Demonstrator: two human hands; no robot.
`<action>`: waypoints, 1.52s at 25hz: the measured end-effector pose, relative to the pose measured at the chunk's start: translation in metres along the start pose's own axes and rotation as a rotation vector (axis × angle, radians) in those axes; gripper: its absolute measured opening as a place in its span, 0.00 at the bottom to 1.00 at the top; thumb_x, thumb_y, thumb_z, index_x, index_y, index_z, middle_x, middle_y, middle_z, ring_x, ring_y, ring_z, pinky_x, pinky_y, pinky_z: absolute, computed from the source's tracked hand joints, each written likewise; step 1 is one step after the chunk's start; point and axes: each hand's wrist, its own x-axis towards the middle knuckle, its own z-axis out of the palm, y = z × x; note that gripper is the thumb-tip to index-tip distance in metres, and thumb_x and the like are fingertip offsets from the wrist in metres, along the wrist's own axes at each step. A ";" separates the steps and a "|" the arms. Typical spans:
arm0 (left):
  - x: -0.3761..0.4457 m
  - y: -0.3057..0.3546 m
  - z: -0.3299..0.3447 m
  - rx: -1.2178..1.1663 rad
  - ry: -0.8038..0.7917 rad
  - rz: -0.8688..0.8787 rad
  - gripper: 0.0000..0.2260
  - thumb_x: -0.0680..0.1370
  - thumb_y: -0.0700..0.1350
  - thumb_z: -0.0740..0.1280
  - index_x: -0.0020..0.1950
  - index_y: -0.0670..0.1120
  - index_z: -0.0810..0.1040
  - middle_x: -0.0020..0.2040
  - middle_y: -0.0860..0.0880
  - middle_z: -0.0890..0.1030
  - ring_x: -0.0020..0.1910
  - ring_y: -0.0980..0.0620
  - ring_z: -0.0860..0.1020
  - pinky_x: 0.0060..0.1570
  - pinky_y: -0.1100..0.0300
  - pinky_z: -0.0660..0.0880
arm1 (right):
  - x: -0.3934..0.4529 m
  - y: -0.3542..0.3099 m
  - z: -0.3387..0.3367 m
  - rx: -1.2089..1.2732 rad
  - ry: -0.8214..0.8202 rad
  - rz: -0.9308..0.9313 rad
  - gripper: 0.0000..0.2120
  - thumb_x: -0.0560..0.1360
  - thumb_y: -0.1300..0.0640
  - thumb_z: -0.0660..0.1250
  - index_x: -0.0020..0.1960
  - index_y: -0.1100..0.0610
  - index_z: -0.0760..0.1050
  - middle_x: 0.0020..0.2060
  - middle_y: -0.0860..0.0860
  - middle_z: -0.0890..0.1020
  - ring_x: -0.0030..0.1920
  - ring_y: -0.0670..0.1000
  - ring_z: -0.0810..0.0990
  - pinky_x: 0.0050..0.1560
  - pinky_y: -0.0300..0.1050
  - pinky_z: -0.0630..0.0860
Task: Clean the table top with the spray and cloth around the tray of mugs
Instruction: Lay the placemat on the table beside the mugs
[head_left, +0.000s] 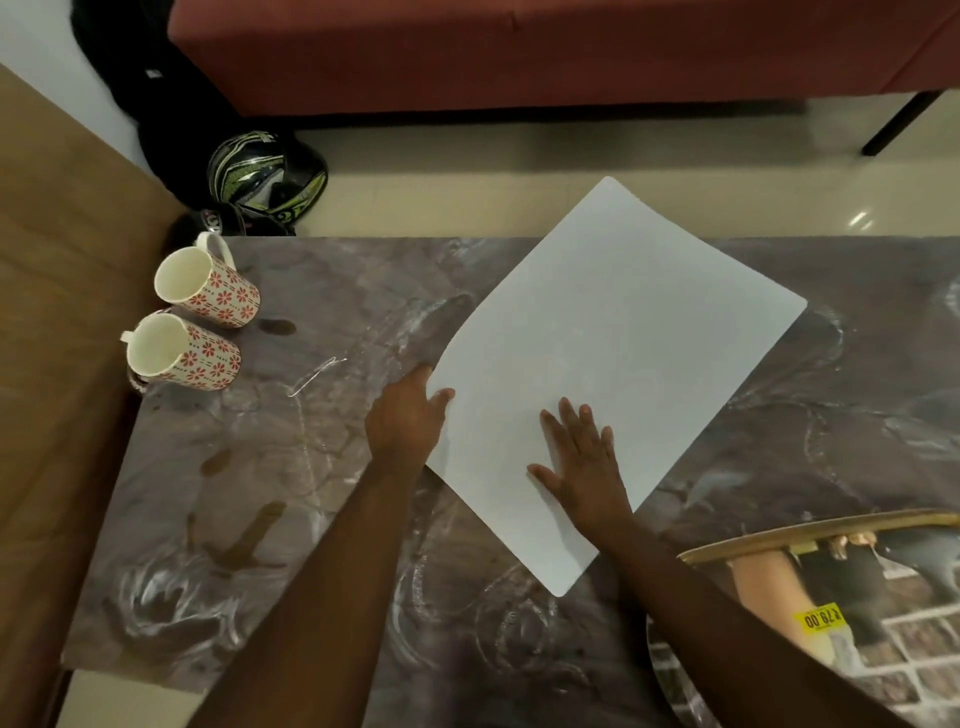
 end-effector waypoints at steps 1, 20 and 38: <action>-0.011 0.003 -0.015 -0.009 0.083 0.031 0.15 0.80 0.52 0.65 0.62 0.45 0.76 0.55 0.43 0.83 0.54 0.39 0.80 0.51 0.51 0.74 | 0.007 -0.020 -0.014 0.203 -0.043 0.048 0.31 0.77 0.36 0.54 0.75 0.50 0.57 0.76 0.51 0.55 0.76 0.54 0.54 0.73 0.52 0.51; -0.125 -0.016 -0.033 -0.311 -0.249 0.221 0.19 0.71 0.65 0.69 0.52 0.54 0.73 0.61 0.54 0.73 0.60 0.50 0.75 0.57 0.51 0.75 | 0.017 -0.122 -0.046 0.900 0.264 0.365 0.24 0.76 0.66 0.63 0.70 0.52 0.65 0.63 0.53 0.76 0.61 0.52 0.76 0.63 0.60 0.72; -0.103 -0.157 0.070 -0.055 0.147 0.031 0.30 0.78 0.69 0.51 0.76 0.57 0.64 0.79 0.49 0.60 0.78 0.46 0.58 0.73 0.39 0.57 | -0.017 -0.140 0.073 0.658 0.074 0.355 0.32 0.73 0.47 0.60 0.74 0.55 0.58 0.63 0.56 0.76 0.59 0.57 0.77 0.57 0.54 0.75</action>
